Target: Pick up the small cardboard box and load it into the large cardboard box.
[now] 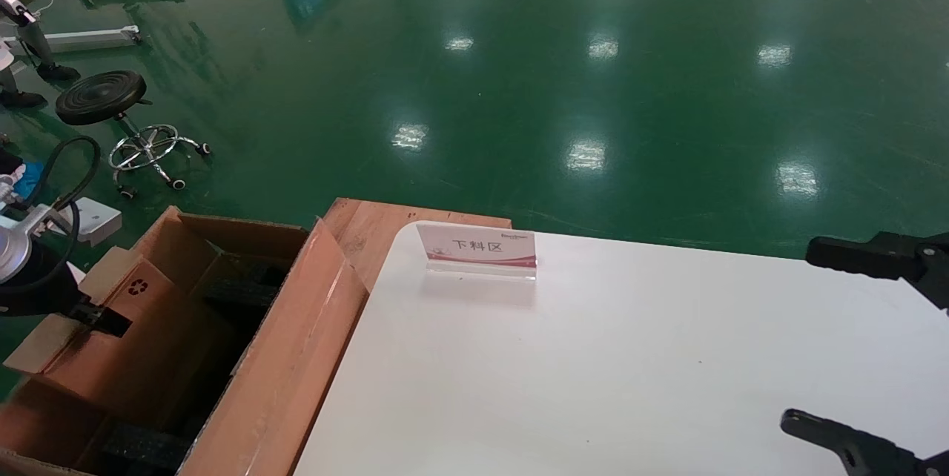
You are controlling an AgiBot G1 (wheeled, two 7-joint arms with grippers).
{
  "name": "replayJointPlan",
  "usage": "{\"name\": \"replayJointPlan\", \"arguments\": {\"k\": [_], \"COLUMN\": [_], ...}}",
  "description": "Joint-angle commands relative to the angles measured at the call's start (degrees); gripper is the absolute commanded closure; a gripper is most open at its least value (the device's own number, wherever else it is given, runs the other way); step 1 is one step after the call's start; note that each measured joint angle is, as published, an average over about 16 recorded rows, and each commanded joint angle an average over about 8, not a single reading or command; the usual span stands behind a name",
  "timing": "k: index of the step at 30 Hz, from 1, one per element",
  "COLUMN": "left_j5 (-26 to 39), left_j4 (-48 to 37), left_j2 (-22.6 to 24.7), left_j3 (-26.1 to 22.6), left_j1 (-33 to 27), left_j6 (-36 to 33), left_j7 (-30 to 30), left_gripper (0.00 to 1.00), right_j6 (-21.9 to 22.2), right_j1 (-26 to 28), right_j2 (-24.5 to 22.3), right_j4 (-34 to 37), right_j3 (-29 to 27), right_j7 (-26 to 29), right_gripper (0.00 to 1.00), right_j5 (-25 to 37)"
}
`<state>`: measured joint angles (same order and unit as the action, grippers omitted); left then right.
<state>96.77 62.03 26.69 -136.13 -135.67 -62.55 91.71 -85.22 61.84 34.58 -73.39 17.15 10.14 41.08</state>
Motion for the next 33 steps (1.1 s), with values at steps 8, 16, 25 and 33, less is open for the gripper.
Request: {"name": "replayJointPlan", "arguments": {"k": [8,16,25,33], "left_j5": [0.1,0.3,0.3,0.7], "left_j4": [0.1,0.2,0.3,2.3], "left_j2": [0.0,0.0,0.0,1.1], "left_j3": [0.0,0.0,0.0,1.0], "left_j1": [-0.1,-0.2,-0.2,-1.2], "left_j6": [-0.1,-0.1,-0.1,1.9], "left_j7": [-0.2,-0.2,-0.3,-1.2], "left_gripper": [0.00,0.00,0.00,0.00], "right_j6": [0.0,0.0,0.0,0.0], "right_j1": [0.0,0.0,0.0,0.0], "right_j2": [0.0,0.0,0.0,0.0], "right_j4": [0.0,0.0,0.0,0.0], "right_j3": [0.0,0.0,0.0,0.0], "right_j7": [0.0,0.0,0.0,0.0], "right_gripper": [0.00,0.00,0.00,0.00], "right_j5": [0.0,0.0,0.0,0.0]}}
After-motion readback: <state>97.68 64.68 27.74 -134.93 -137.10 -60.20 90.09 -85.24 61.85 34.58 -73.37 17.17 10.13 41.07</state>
